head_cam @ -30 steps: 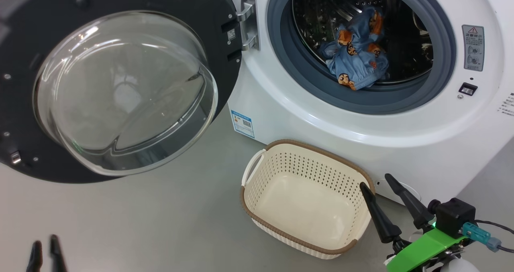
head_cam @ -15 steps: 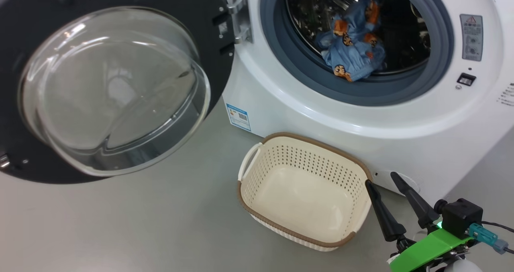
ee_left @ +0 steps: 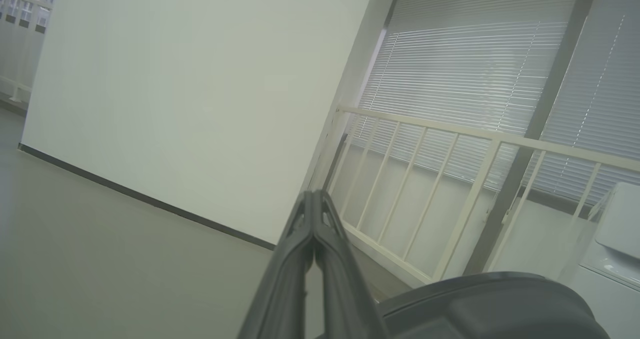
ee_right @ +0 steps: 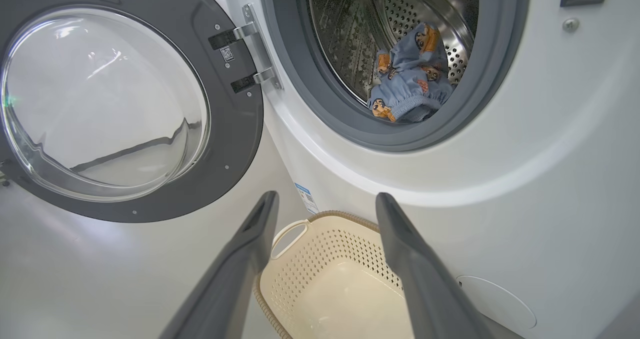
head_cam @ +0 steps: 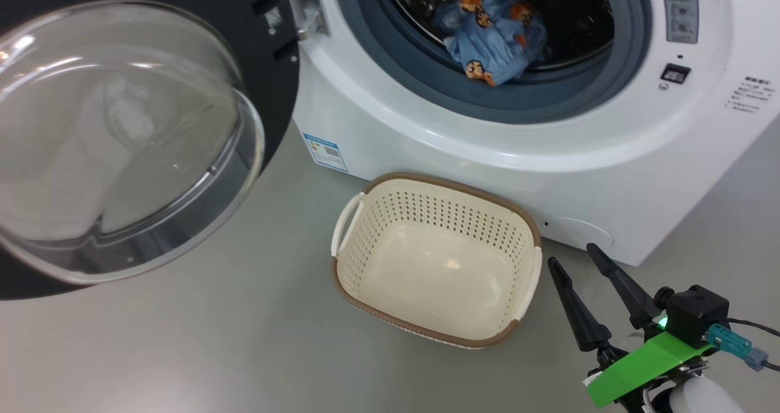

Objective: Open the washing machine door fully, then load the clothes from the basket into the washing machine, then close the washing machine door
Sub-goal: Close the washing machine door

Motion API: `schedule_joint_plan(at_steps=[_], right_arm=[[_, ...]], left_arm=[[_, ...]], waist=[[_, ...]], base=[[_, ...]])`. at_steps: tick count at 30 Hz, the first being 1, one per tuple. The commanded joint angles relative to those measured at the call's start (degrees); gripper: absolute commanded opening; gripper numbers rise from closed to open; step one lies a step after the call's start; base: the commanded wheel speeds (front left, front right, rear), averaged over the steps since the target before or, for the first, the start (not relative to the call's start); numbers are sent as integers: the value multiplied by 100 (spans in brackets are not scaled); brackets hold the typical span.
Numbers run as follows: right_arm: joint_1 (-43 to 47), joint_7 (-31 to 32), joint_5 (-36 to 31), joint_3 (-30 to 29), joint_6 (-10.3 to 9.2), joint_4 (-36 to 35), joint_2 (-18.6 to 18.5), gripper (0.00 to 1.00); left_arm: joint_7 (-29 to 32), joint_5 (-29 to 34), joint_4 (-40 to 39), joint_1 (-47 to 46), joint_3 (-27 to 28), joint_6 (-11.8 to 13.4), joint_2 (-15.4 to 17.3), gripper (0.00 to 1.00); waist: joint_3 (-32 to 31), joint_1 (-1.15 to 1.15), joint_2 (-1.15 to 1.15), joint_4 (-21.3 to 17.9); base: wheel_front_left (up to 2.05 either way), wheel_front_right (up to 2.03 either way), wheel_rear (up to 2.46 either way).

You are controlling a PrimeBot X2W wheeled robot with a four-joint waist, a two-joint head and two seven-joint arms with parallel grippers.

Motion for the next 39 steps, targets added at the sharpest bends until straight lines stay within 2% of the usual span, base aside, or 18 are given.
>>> schedule_joint_plan(at_steps=[1, 8, 13, 18, 24, 39], right_arm=[[-119, -27, -72, 140, 9, -147, -36, 100], [-172, -27, -79, 182, 9, -138, -66, 100], [-209, -27, -85, 236, 9, -128, -79, 100], [-245, -27, -92, 280, 9, -122, -78, 100], [-299, -27, -75, 316, 9, -121, -105, 100], [-374, -27, -59, 320, 9, -134, -154, 100]], left_arm=[[83, -167, 82, -266, 83, -13, 534, 0], [1134, -1100, 1227, -953, -398, -14, 1210, 0], [2459, -1679, 1697, -1252, -764, -14, 1458, 0], [3180, -1952, 1879, -1360, -936, -14, 1606, 0], [3486, -2108, 1939, -1387, -1049, -14, 1618, 0], [3575, -2258, 1980, -1280, -1253, -14, 1581, 0]], waist=[[125, 0, 0, -119], [285, 0, 0, -140], [389, 0, 0, -121], [463, 0, 0, -98], [519, 0, 0, -93], [589, 0, 0, -171]], base=[[0, 0, 0], [0, 0, 0], [0, 0, 0], [0, 0, 0], [0, 0, 0], [0, 0, 0]])
